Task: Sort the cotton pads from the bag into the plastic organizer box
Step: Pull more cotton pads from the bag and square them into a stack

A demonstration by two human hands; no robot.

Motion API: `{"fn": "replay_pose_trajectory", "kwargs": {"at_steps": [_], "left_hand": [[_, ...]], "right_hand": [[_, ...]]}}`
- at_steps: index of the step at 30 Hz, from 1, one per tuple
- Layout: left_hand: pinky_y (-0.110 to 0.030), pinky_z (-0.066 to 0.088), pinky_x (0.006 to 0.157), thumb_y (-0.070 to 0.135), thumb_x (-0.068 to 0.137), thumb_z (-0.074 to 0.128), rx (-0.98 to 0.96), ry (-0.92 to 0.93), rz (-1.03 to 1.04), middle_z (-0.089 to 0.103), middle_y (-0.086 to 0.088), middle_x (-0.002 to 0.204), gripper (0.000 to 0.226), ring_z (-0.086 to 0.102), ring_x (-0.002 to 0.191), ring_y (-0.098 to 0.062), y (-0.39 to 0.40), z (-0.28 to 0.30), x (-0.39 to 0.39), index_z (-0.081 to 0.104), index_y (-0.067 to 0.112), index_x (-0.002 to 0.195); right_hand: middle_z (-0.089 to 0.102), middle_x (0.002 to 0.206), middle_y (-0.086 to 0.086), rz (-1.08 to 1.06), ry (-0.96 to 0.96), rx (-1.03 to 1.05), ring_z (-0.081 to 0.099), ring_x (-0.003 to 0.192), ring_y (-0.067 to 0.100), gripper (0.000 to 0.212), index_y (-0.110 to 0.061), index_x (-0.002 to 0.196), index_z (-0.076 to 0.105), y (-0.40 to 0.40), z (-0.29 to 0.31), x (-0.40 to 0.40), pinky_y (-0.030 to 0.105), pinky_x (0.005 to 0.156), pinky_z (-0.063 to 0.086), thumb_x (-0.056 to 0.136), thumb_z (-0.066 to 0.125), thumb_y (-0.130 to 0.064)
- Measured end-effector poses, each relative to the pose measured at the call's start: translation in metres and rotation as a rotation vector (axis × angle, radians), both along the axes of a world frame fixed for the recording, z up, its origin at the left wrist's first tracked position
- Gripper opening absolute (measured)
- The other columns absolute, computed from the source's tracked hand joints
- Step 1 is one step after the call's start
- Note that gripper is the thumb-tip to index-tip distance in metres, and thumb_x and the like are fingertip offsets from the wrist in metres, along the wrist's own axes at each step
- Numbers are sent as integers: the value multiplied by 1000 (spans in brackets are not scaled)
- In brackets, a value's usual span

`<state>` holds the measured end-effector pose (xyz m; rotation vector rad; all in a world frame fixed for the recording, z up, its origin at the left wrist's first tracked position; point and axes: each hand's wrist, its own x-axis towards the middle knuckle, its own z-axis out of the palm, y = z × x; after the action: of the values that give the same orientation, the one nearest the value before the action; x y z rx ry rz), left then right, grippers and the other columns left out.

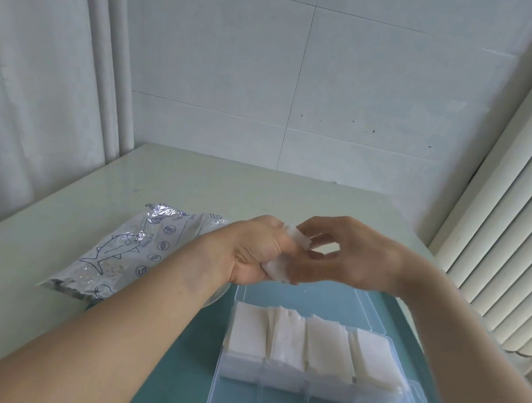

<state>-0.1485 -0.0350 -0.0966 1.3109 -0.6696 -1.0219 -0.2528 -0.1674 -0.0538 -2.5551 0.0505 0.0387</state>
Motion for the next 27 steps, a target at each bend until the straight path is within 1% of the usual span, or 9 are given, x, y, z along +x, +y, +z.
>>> {"fn": "replay_pose_trajectory", "kwargs": {"at_steps": [2, 4, 7, 9, 12, 16, 20, 24, 27], "left_hand": [[-24, 51, 58, -8, 85, 64, -12, -71, -85, 67, -7, 80, 12, 63, 64, -16, 4, 1, 2, 64, 0, 94], [-26, 52, 65, -9, 87, 62, 3, -161, -143, 68, -13, 91, 18, 64, 72, -18, 9, 6, -1, 63, 0, 101], [-30, 57, 78, -4, 91, 63, 62, -294, -161, 67, -22, 104, 23, 69, 86, -25, 17, 15, -8, 59, -5, 114], [-33, 59, 81, 7, 89, 71, 119, -452, -119, 69, -20, 101, 30, 70, 89, -26, 32, 25, -10, 60, -4, 115], [-27, 51, 54, 21, 87, 75, 175, -653, 163, 73, -10, 78, 22, 67, 62, -18, 61, 29, -13, 67, 2, 96], [-17, 42, 45, 31, 87, 75, 208, -896, 524, 66, 2, 54, 26, 56, 40, -8, 92, -2, -14, 65, 11, 73], [-10, 38, 52, 36, 83, 77, 204, -1083, 752, 61, 11, 56, 29, 56, 51, 1, 115, -27, -2, 61, 21, 64], [-29, 33, 55, 53, 86, 67, 129, -1188, 803, 48, 12, 50, 47, 47, 52, -8, 120, -36, -6, 46, 25, 54], [-32, 37, 70, 59, 87, 55, 76, -1307, 708, 47, 11, 68, 44, 47, 72, -18, 116, -45, -8, 48, 23, 62]], "right_hand": [[76, 99, 2, 79, 23, 181, 69, 98, 15, 24, -21, 105, 73, -10, 4, -5, 45, 100, 50, 86, 76, -36], [74, 91, 15, 79, -13, 273, 65, 83, 24, 23, -11, 100, 72, -15, 2, -6, 45, 88, 49, 91, 71, -32], [74, 87, 10, 15, -134, 226, 64, 77, 20, 18, -10, 94, 72, -11, 0, -3, 50, 81, 51, 98, 65, -27], [75, 87, 11, -48, -237, 216, 69, 77, 20, 17, -8, 95, 71, -6, 7, -7, 44, 77, 58, 100, 60, -20], [74, 82, 15, -161, -307, 342, 70, 70, 23, 15, -4, 96, 72, 3, 26, -28, 36, 66, 59, 98, 62, -15], [77, 76, 6, -228, -45, 260, 69, 62, 17, 15, -14, 94, 75, 37, 15, -60, 30, 69, 60, 91, 73, -28], [77, 75, 3, -304, 128, 201, 70, 57, 17, 15, -16, 93, 68, 78, -24, -76, 26, 65, 57, 89, 75, -29], [75, 68, 0, -434, 50, 150, 69, 51, 13, 10, -18, 87, 70, 107, -46, -90, 14, 49, 46, 90, 73, -26], [76, 71, 1, -496, 23, 183, 71, 54, 14, 6, -17, 90, 73, 119, -49, -93, 12, 46, 45, 92, 71, -22]]}}
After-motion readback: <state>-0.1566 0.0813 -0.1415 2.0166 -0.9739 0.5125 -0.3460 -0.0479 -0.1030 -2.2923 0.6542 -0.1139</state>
